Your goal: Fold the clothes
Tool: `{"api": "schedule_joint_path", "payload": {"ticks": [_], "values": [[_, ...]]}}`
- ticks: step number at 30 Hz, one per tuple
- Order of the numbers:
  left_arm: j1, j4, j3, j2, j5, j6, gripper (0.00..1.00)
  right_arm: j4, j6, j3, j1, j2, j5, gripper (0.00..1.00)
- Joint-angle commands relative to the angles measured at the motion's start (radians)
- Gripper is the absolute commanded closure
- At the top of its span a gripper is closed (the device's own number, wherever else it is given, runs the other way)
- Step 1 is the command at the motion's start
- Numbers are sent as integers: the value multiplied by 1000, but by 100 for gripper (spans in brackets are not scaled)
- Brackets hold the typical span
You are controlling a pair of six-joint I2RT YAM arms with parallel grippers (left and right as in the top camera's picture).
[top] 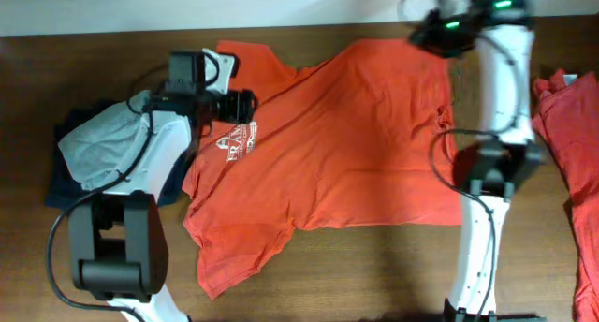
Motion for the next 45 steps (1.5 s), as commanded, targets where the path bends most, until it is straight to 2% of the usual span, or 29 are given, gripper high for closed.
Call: {"api": "schedule_joint_path", "payload": {"ticks": [1, 2, 4, 10, 18, 23, 24, 25, 28, 31, 34, 36, 38, 41, 42, 43, 45], "values": [[5, -113, 88, -66, -4, 28, 25, -228, -77, 179, -43, -122, 80, 68], [5, -200, 125, -92, -5, 28, 35, -282, -92, 189, -57, -159, 89, 70], [8, -296, 172, -137, -32, 27, 38, -281, -105, 177, -61, -222, 83, 68], [6, -589, 314, -340, -199, 1, 38, -281, -103, 177, -31, -439, 92, 61], [6, -864, 326, -615, -254, -96, 39, -281, -103, 177, 69, -734, 100, 53], [6, -1016, 325, -724, -327, -163, 43, -281, -19, 133, 209, -962, 299, 52], [6, -1037, 319, -753, -331, -163, 43, -281, 60, 66, 277, -1060, 480, 49], [6, -1037, 306, -768, -339, -167, 43, -281, 100, 15, 303, -1104, 580, 47], [6, -1013, 242, -793, -372, -173, 42, -281, 170, -177, 320, -1189, 771, 39], [6, -959, 126, -797, -370, -173, 42, -281, 216, -412, 319, -1224, 801, 30], [6, -883, -27, -777, -348, -174, 41, -279, 253, -653, 319, -1207, 793, 18], [6, -825, -132, -753, -294, -174, 41, -263, 257, -825, 319, -1166, 777, 15], [6, -768, -222, -719, -230, -173, 41, -227, 257, -979, 314, -1110, 750, 16], [6, -679, -346, -635, -150, -174, 41, -133, 225, -1199, 288, -1001, 644, 39], [6, -657, -380, -592, -142, -174, 41, -84, 188, -1283, 269, -949, 563, 53], [6, -650, -393, -566, -141, -175, 42, -58, 168, -1324, 257, -922, 520, 60], [6, -648, -406, -515, -142, -177, 42, -23, 131, -1400, 230, -876, 426, 62]]}}
